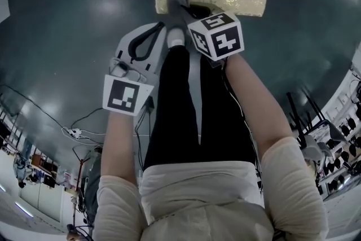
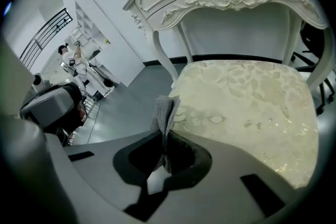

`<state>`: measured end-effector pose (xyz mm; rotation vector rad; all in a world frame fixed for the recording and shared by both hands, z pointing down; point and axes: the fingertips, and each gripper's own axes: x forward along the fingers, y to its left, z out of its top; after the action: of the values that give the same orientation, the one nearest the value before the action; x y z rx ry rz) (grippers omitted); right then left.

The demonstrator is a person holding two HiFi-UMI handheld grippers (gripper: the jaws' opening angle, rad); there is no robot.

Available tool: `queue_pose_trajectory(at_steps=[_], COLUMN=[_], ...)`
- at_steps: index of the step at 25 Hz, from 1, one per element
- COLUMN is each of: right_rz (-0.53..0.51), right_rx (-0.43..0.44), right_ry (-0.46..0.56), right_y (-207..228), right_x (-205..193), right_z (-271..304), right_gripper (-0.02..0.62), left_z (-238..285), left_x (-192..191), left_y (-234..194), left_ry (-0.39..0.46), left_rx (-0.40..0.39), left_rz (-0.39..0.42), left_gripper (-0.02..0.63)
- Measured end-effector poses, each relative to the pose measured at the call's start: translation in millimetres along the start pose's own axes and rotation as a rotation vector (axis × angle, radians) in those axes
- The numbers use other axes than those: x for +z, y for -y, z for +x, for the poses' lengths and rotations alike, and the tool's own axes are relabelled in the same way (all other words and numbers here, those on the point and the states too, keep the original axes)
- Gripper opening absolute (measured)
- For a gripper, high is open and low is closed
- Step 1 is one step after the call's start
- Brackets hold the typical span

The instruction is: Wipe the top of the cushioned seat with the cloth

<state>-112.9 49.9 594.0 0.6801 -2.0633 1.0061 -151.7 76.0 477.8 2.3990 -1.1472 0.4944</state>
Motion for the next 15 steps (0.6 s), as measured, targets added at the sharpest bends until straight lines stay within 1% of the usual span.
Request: queue_pose_trajectory(at_steps=[4, 7, 12, 15], right_rz=[-0.007, -0.008, -0.011, -0.035], right_rx=[0.011, 0.01, -0.005, -0.014], right_ry=[-0.014, -0.019, -0.031, -0.045], right_y=[-13.6, -16.1, -13.9, -10.7], right_x=[0.2, 0.7, 0.2, -1.4], right_z=[20.9, 29.6, 32.3, 30.3], right_gripper=[0.026, 0.026, 0.026, 0.026], left_z=[-11.5, -17.9, -24.8, -22.2], left_x=[-15.8, -24.3, -27.6, -25.1], left_y=[-12.5, -20.7, -29.6, -29.0], left_ry=[-0.006, -0.015, -0.004, -0.007], left_rx=[0.017, 0.025, 0.039, 0.042], left_rz=[-0.031, -0.037, -0.05, -0.037], left_gripper=[0.003, 0.003, 0.003, 0.003])
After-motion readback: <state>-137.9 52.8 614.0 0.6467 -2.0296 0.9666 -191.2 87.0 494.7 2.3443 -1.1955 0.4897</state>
